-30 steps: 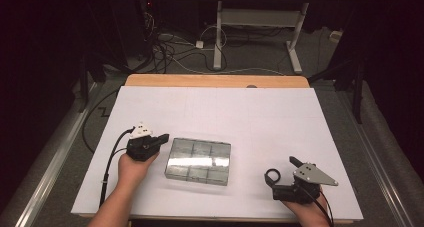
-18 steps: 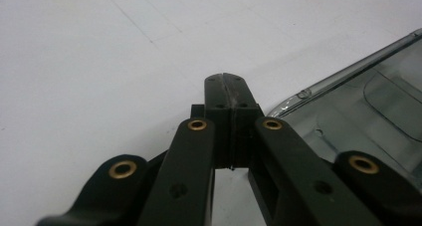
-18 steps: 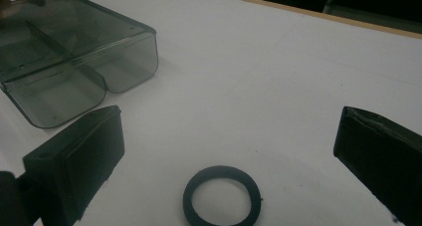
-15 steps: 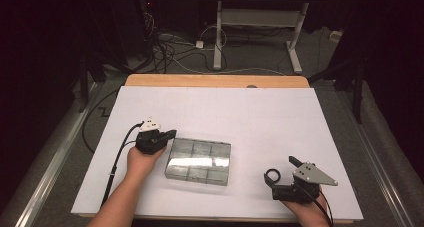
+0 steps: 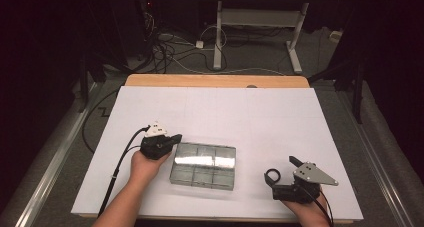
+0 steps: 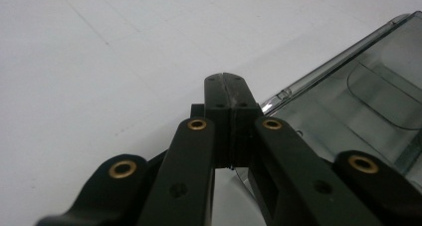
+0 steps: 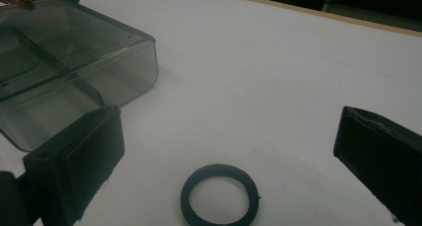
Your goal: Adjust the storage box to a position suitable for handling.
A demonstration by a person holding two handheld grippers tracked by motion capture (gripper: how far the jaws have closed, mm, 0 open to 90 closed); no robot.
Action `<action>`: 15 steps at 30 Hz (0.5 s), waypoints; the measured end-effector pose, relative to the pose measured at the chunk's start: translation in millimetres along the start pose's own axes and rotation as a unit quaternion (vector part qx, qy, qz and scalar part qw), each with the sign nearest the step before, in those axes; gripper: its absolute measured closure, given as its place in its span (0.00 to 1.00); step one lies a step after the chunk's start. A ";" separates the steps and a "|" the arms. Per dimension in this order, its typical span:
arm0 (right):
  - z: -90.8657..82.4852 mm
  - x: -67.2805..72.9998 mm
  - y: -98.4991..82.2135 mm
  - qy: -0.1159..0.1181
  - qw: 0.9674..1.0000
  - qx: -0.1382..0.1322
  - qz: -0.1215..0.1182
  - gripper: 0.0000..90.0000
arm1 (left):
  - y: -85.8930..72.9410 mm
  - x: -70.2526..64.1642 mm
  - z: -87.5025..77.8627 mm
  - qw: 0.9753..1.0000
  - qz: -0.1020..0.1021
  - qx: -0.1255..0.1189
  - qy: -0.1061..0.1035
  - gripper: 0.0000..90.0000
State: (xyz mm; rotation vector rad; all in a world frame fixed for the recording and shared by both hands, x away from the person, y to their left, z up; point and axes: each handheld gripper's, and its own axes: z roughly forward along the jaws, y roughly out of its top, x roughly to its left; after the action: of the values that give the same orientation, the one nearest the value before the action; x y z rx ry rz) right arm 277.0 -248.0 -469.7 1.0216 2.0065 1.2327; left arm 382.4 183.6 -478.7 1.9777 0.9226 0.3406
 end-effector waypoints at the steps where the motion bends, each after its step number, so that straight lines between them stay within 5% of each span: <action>1: 0.0 0.2 0.1 0.000 1.000 -0.001 -0.001 0.00 | -0.4 -1.9 -0.6 1.000 0.000 0.000 0.002 0.98; 8: 0.6 0.8 -0.5 0.004 1.000 0.002 0.001 0.00 | -13.2 -4.8 -27.0 1.000 -0.010 -0.008 0.013 0.98; 15: 0.9 -0.7 -1.1 0.006 1.000 0.002 0.005 0.00 | -47.2 -27.6 -57.9 1.000 -0.027 0.001 0.000 0.98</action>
State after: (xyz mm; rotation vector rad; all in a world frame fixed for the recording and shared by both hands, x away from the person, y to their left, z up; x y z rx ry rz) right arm 277.7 -248.5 -471.1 1.0292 2.0167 1.2427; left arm 309.0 214.4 -482.0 1.9510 0.9735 0.3089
